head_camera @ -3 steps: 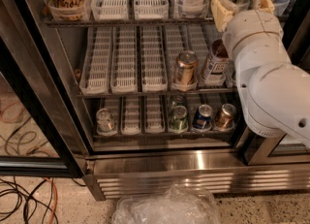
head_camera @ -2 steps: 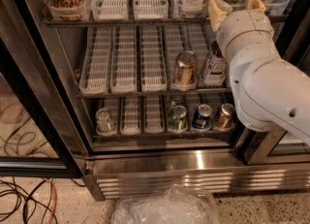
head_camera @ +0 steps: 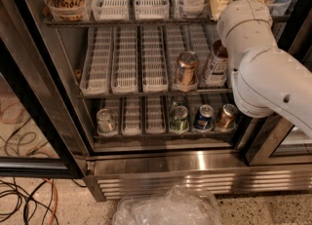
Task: Pick green can from top shelf of fridge
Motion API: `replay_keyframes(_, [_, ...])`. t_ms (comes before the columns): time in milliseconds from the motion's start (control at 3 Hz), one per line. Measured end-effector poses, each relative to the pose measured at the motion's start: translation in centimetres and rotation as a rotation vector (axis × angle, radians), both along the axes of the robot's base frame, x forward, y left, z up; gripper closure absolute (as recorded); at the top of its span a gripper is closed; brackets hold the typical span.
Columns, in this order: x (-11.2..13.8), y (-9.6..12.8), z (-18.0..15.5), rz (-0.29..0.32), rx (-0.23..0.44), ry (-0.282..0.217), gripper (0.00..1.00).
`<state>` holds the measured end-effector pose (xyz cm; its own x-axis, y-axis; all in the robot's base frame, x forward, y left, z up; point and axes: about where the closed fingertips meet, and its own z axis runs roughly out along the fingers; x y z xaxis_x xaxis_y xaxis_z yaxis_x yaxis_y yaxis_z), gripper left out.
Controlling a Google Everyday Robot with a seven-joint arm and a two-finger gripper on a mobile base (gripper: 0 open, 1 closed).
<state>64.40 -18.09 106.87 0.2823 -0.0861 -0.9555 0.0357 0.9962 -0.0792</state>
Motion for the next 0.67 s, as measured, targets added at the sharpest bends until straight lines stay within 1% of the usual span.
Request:
replay_keyframes(333, [0.25, -0.01, -0.03, -0.004, 0.004, -0.001, 0.43])
replay_keyframes(667, [0.29, -0.04, -0.08, -0.008, 0.009, 0.000, 0.48])
